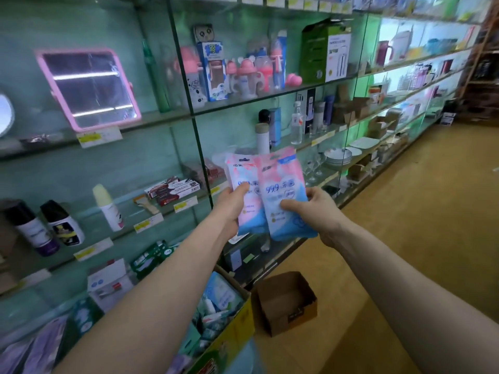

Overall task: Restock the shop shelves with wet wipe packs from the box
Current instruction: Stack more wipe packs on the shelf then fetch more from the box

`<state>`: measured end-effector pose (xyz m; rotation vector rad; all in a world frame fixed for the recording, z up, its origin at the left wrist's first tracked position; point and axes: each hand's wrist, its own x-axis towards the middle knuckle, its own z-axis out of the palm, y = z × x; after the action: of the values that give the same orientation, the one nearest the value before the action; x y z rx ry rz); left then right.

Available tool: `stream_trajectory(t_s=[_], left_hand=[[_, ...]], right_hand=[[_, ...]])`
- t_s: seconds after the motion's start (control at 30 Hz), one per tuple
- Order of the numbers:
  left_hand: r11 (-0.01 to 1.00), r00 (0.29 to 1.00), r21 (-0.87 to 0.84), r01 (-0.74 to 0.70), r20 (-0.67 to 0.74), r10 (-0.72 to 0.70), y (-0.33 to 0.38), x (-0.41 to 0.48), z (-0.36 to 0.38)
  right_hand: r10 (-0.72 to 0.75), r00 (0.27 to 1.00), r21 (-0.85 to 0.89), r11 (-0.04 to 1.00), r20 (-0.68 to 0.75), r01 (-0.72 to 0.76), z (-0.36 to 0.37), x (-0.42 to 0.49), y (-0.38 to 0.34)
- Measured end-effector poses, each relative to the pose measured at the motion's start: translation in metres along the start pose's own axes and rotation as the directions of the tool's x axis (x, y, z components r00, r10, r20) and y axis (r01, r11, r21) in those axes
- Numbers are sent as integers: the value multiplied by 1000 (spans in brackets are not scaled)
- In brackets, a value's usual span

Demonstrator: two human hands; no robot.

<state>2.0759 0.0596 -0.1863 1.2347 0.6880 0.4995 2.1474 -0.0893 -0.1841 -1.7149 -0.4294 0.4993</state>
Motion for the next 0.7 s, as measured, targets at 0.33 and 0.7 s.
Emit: stream_trajectory(t_s=[0.33, 0.7], left_hand=[[985, 975, 55, -165, 162, 154, 41, -14, 96], [979, 769, -48, -196, 612, 184, 105, -36, 264]], right_hand=[[-246, 908, -116, 969, -338, 219, -75, -8, -46], [-338, 593, -320, 937, -731, 138, -214, -54, -107]])
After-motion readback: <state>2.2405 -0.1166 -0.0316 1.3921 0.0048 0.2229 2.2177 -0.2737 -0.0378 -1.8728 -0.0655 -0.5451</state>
